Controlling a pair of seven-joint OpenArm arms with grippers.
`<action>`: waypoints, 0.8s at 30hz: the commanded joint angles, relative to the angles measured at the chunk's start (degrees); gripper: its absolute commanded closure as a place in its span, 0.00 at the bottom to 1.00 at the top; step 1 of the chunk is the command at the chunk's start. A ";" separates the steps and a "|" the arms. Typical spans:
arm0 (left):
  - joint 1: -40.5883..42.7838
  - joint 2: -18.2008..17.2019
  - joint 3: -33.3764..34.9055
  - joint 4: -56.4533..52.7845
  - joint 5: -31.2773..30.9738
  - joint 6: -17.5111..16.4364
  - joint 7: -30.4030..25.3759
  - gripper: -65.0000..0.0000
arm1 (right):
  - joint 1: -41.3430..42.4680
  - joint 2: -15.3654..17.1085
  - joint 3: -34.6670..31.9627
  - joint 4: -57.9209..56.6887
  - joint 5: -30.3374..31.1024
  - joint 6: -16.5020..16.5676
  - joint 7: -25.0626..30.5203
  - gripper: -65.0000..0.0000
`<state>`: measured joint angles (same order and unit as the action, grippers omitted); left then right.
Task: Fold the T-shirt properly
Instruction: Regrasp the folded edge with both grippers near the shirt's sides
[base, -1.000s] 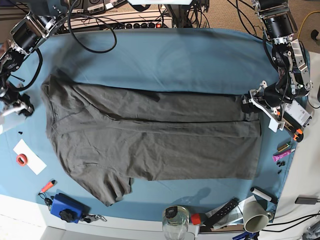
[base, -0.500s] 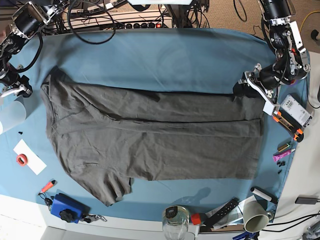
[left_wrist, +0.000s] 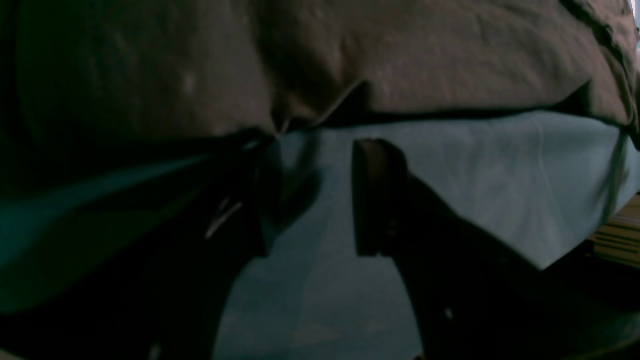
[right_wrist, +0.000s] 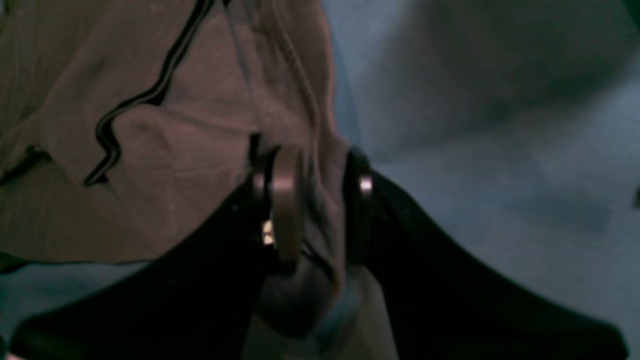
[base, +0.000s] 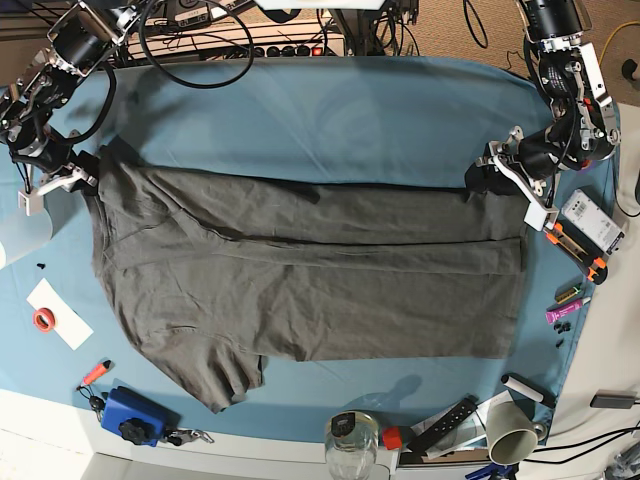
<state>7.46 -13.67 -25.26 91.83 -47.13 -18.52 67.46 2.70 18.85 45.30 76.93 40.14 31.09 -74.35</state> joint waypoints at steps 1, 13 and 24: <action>0.79 -0.15 0.33 -0.28 2.97 0.61 4.70 0.64 | 0.79 1.22 -0.50 1.01 0.94 0.20 0.90 0.77; 0.79 -0.15 0.33 6.71 -2.16 -4.11 5.38 0.64 | 0.79 -0.42 -2.56 1.01 -7.02 -0.92 4.81 0.77; -1.77 -0.15 0.33 15.74 16.52 -1.88 -8.00 0.53 | 0.79 -0.42 -2.56 1.01 -6.99 -0.92 4.02 0.77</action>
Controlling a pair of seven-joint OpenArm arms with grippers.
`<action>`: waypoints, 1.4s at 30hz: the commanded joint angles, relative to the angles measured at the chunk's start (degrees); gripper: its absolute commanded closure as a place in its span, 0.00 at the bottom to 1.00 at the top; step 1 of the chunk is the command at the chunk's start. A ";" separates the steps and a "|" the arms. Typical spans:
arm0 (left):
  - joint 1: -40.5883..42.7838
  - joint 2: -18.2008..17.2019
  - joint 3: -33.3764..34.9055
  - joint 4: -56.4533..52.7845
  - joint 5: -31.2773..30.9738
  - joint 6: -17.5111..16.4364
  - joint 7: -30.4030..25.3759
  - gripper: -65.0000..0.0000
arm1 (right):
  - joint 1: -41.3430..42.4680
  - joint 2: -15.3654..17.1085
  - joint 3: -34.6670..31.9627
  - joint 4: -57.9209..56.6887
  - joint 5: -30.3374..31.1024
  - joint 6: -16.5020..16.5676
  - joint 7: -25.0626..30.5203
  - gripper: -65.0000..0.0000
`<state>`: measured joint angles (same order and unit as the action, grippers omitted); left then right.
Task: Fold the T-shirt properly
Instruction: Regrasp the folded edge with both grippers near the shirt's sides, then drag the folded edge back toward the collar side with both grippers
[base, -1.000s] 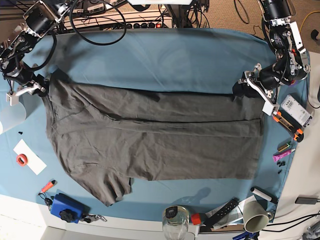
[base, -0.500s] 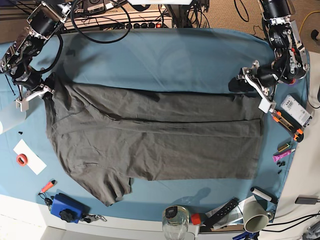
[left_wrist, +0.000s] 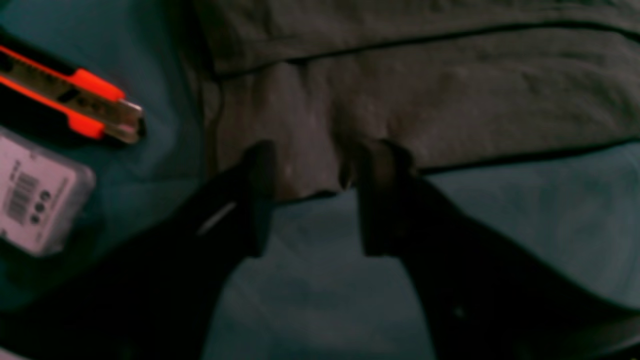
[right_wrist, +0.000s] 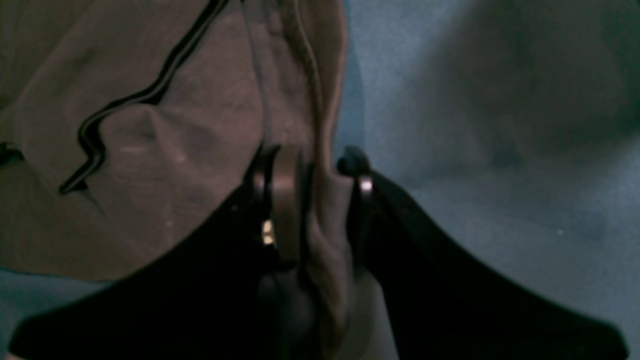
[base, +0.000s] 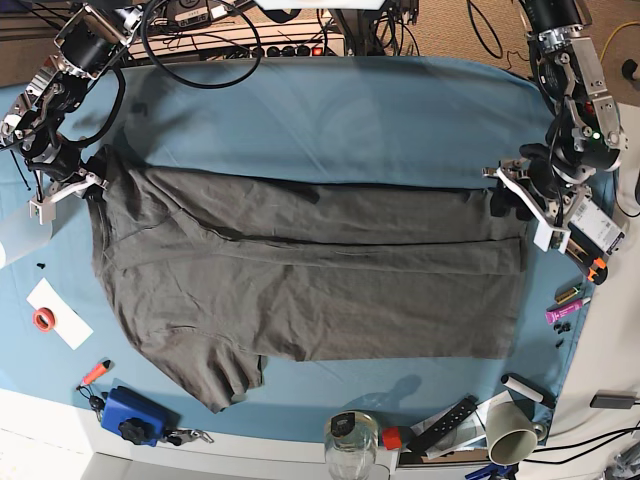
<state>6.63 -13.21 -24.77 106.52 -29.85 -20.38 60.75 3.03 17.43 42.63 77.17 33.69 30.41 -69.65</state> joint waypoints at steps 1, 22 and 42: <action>-1.31 -0.61 -0.15 1.05 -0.76 0.00 -1.57 0.50 | 0.46 1.01 0.11 0.76 -0.55 -0.24 -0.72 0.77; -11.69 -0.26 -0.15 -20.87 0.63 11.74 4.79 0.49 | 0.46 1.01 0.11 0.76 -0.57 -0.24 -1.03 0.78; -11.39 -4.15 -0.15 -22.03 0.61 11.41 10.08 1.00 | 0.59 7.85 0.17 0.79 -0.35 -0.28 0.63 1.00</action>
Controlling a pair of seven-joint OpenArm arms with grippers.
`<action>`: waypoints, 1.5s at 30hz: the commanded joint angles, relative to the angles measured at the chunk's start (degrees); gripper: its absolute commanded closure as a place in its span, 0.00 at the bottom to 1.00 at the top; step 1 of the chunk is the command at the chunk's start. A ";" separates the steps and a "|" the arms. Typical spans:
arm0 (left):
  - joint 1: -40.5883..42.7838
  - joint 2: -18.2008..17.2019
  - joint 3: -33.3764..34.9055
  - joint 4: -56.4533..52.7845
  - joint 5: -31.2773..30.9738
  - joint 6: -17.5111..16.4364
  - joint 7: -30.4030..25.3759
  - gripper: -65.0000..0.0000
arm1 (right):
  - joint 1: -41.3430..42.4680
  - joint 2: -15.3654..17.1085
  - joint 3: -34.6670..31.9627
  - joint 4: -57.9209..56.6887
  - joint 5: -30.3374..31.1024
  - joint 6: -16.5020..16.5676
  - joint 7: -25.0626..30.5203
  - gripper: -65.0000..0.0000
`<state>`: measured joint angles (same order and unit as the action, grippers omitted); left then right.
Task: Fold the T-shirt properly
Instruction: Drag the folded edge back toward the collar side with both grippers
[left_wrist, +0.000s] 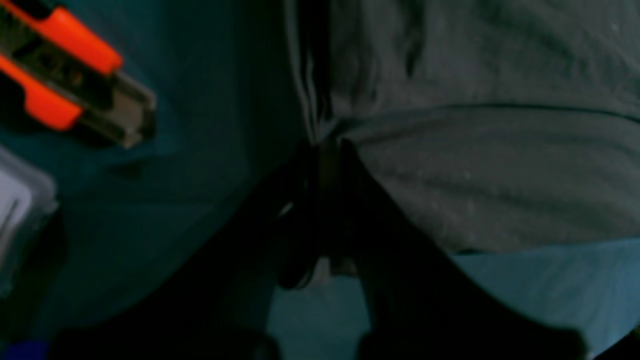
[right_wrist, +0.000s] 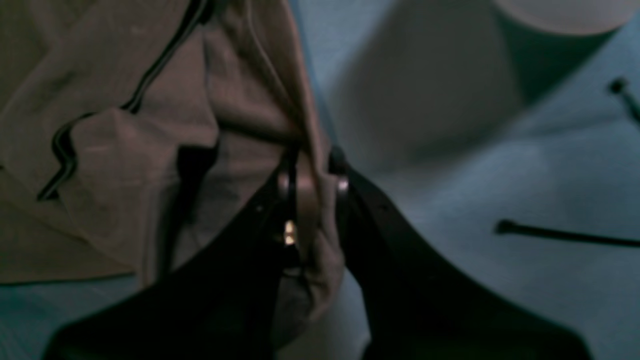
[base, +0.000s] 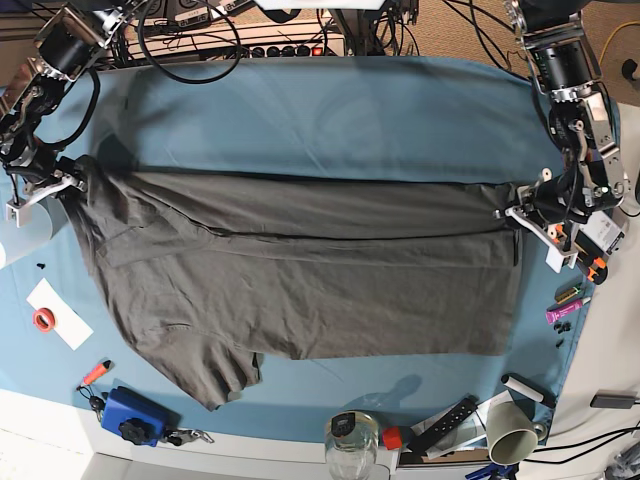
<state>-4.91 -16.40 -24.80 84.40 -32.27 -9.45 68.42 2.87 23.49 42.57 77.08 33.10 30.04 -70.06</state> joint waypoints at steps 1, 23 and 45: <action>0.15 -1.42 -0.13 0.09 2.99 0.46 2.54 1.00 | 0.74 1.99 0.24 0.87 0.39 0.11 0.57 1.00; 13.18 -2.82 -0.13 15.96 -1.79 -4.13 2.01 1.00 | -6.40 2.05 0.31 8.39 7.50 0.13 -3.89 1.00; 21.33 -8.28 -4.76 18.12 -7.04 -6.71 3.15 1.00 | -14.99 2.03 11.65 11.80 11.08 2.10 -8.68 1.00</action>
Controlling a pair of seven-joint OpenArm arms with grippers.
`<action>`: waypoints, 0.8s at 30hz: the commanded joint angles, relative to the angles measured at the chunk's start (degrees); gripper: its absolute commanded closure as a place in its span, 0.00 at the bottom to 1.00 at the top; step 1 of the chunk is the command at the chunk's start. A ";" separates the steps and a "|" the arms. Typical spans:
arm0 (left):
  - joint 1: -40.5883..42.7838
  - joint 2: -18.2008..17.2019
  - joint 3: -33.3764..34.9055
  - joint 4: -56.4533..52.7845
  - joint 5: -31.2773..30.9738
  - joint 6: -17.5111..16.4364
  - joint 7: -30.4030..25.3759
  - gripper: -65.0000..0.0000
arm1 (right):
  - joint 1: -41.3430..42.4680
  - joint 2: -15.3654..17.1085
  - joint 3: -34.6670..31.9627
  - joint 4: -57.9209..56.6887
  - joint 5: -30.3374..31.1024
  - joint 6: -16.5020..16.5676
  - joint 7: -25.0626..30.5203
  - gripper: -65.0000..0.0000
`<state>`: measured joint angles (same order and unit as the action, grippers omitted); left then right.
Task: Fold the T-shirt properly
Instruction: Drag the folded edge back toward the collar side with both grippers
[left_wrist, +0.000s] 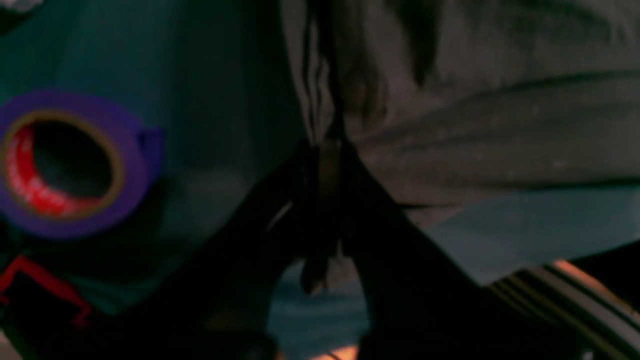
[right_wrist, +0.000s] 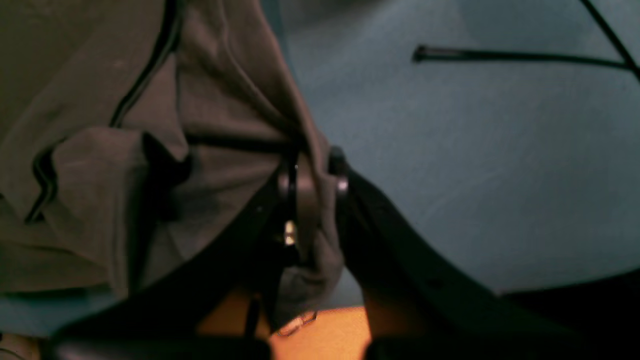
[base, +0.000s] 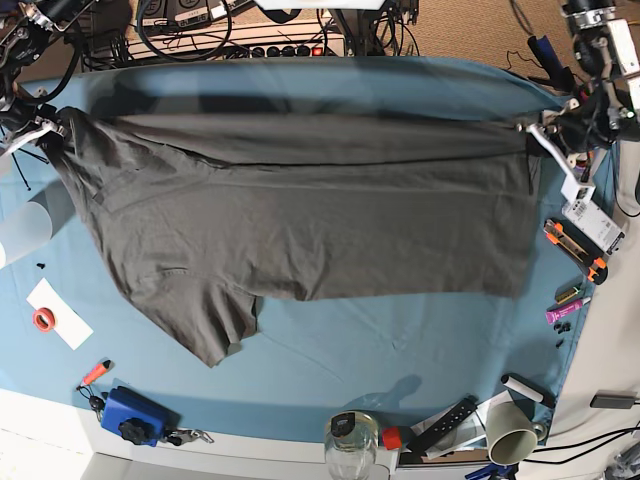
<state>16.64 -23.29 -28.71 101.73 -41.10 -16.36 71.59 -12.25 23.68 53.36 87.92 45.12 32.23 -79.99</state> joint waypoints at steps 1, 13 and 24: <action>0.33 -1.73 -0.85 0.79 1.18 -0.13 0.02 1.00 | -0.39 1.81 0.85 0.96 -0.57 -0.11 0.85 1.00; 2.71 -1.99 -0.85 0.81 0.33 -0.22 1.44 1.00 | -7.37 1.66 0.85 0.96 3.87 -0.11 0.09 1.00; 2.73 -1.99 -0.85 0.81 0.33 -0.22 1.70 0.78 | -7.41 1.70 0.85 0.96 6.49 1.51 0.50 1.00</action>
<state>19.22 -24.16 -28.97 101.97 -42.04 -16.78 72.47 -19.66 23.64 53.36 87.92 51.09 33.71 -80.73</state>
